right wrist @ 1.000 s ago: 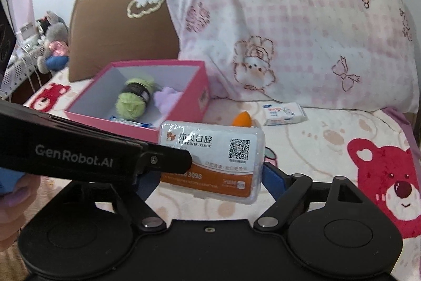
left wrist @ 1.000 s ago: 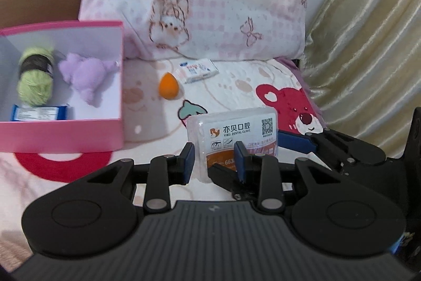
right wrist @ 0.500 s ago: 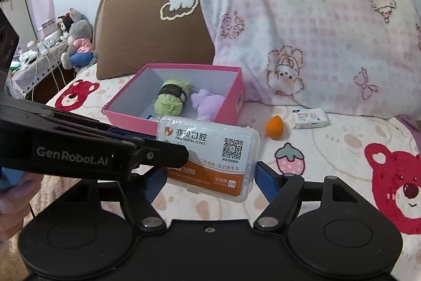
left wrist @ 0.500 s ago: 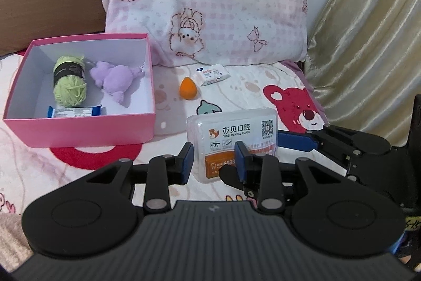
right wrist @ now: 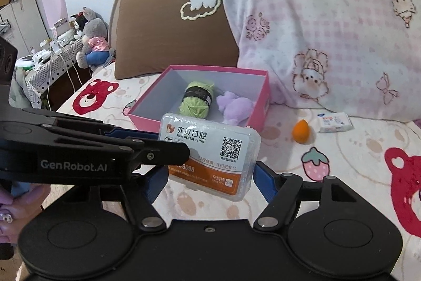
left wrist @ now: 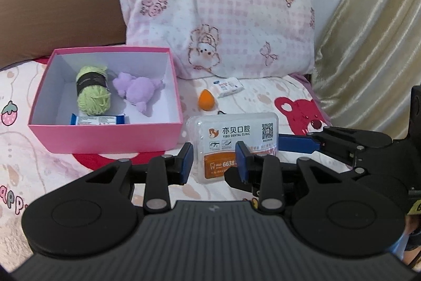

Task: Organize objects
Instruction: 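Lift the dental-floss box with the right gripper toward the pink box, then lower the dental-floss box into the pink box beside the blue packet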

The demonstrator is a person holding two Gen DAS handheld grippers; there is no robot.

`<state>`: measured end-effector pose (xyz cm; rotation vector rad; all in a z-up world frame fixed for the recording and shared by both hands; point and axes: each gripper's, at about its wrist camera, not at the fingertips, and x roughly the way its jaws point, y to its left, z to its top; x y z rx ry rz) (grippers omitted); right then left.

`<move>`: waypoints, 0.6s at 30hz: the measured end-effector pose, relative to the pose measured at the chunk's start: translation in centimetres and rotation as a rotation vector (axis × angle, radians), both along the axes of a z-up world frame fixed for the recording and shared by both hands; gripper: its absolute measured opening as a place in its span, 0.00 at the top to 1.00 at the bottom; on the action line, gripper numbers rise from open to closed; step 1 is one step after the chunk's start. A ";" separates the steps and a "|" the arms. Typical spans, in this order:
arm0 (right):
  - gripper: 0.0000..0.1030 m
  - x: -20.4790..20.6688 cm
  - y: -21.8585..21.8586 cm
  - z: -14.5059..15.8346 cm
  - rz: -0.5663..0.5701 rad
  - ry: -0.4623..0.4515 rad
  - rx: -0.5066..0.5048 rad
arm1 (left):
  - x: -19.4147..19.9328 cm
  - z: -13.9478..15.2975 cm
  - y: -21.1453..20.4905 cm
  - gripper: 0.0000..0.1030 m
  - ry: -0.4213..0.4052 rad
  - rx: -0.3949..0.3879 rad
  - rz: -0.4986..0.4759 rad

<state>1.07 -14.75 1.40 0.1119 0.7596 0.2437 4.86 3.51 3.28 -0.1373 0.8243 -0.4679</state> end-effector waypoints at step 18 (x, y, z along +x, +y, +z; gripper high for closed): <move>0.32 9.9 2.7 3.3 0.029 -0.041 0.028 | 9.0 1.6 7.1 0.69 -0.016 -0.166 0.172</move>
